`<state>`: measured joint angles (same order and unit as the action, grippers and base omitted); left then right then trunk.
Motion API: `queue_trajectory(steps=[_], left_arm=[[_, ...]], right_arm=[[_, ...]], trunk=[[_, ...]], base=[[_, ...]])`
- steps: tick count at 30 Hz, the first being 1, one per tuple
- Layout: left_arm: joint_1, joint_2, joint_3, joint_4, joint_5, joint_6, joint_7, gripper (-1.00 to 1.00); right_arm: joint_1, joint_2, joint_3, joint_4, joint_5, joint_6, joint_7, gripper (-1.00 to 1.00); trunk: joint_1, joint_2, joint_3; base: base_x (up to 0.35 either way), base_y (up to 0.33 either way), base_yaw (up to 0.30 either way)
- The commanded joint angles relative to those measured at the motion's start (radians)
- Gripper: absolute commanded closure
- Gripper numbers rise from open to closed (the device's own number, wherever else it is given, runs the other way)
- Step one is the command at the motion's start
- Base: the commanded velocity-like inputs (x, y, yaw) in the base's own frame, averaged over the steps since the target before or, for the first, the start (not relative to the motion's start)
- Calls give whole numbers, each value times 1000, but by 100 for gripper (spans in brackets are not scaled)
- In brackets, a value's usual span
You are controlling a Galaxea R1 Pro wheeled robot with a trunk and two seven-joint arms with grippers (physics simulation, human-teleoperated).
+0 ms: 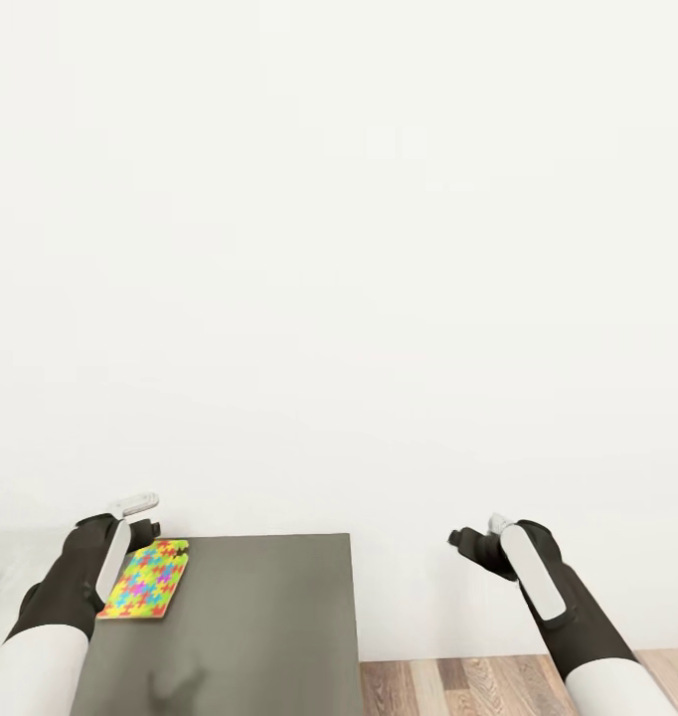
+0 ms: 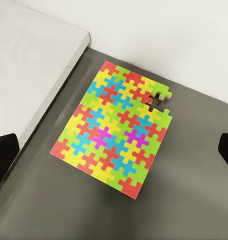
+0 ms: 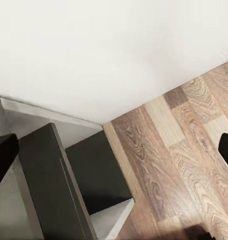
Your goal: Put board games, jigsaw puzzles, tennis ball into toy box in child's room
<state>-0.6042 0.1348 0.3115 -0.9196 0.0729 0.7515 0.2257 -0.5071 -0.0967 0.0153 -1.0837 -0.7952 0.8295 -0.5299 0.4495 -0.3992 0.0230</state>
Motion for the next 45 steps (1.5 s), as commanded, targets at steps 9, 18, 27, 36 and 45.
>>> queue_trajectory(steps=[9, 18, 27, 36, 45], left_arm=[[0, -1, 0, -1, 7, 3, 6, -100], [0, -2, 0, -1, 7, 2, 6, -100], [0, -2, 0, -1, 7, 1, 6, -100], [0, -6, 0, 0, 8, -1, 0, -100], [-62, -3, -1, 118, 13, 3, -9, -100]], right_arm=[[7, -3, -26, -71, -17, 90, 40, -100], [38, -39, -106, -141, -22, 192, 336, -100], [38, -114, -103, -147, -7, 209, 855, -100], [36, -113, -99, -152, -6, 209, 892, -100], [36, -113, -100, -153, -6, 209, 898, -100]], trunk=[[0, -1, -1], [0, -1, -1], [0, -1, -1], [0, -1, -1], [0, -1, -1]], base=[[0, 4, 0], [0, 0, 0], [0, 0, 0], [0, 0, 77], [0, 0, 208]])
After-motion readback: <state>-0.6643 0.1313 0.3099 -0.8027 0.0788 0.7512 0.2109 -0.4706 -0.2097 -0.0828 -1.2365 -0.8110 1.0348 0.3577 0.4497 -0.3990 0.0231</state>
